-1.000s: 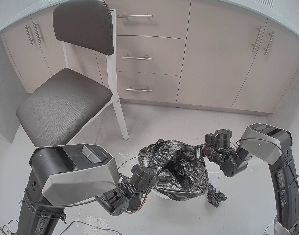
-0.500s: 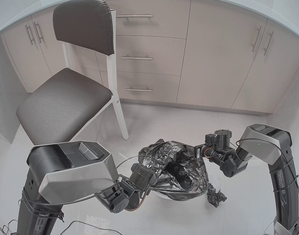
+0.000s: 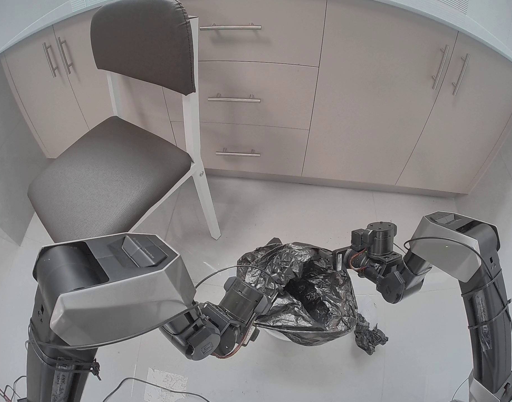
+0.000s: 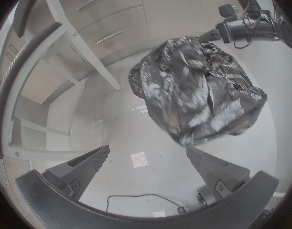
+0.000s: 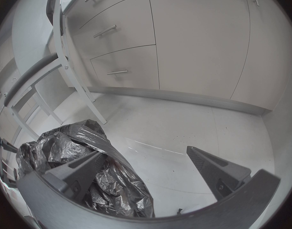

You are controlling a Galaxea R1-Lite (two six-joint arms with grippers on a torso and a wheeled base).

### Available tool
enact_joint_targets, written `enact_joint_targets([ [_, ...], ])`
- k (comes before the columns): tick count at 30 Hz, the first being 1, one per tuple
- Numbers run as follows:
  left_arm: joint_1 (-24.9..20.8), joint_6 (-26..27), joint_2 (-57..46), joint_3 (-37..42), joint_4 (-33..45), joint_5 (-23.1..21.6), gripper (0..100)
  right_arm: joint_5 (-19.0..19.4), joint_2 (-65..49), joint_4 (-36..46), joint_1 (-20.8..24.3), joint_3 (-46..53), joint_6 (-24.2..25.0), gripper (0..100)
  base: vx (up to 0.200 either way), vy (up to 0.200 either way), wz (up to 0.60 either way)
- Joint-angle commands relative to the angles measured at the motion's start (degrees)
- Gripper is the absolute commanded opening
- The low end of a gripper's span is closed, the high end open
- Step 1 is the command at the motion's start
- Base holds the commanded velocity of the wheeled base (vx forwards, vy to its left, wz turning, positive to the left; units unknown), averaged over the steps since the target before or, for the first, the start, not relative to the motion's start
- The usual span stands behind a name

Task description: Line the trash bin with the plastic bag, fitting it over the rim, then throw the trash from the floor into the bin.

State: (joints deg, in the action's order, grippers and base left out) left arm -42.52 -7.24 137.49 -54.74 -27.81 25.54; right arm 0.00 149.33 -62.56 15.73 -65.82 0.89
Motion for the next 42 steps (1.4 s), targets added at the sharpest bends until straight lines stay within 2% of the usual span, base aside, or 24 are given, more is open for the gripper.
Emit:
enact_joint_targets([
  [1, 0.2, -0.1, -1.2, -0.5, 2.7, -2.2, 100, 0.0, 0.1, 0.0, 0.0, 0.1, 0.0, 100, 0.000, 0.000, 0.00],
  [7, 0.7, 0.1, -1.3, -0.5, 6.3, -5.4, 100, 0.0, 0.1, 0.0, 0.0, 0.0, 0.0, 100, 0.000, 0.000, 0.00],
  [13, 0.9, -0.7, -1.8, -1.3, 6.1, -6.3, 100, 0.0, 0.1, 0.0, 0.0, 0.0, 0.0, 100, 0.000, 0.000, 0.00],
  [17, -0.9, -5.9, -5.5, -1.8, 6.3, -8.9, 100, 0.0, 0.4, 0.0, 0.0, -0.1, 0.0, 100, 0.000, 0.000, 0.00],
  [20, -1.7, -8.0, -6.9, -2.4, 7.4, -10.9, 100, 0.0, 0.6, 0.0, 0.0, -0.2, 0.0, 100, 0.000, 0.000, 0.00],
  [42, -3.7, -8.1, 3.2, -13.9, 12.3, -10.1, 100, 0.0, 1.0, -0.7, 0.0, -0.3, 0.0, 100, 0.000, 0.000, 0.00],
])
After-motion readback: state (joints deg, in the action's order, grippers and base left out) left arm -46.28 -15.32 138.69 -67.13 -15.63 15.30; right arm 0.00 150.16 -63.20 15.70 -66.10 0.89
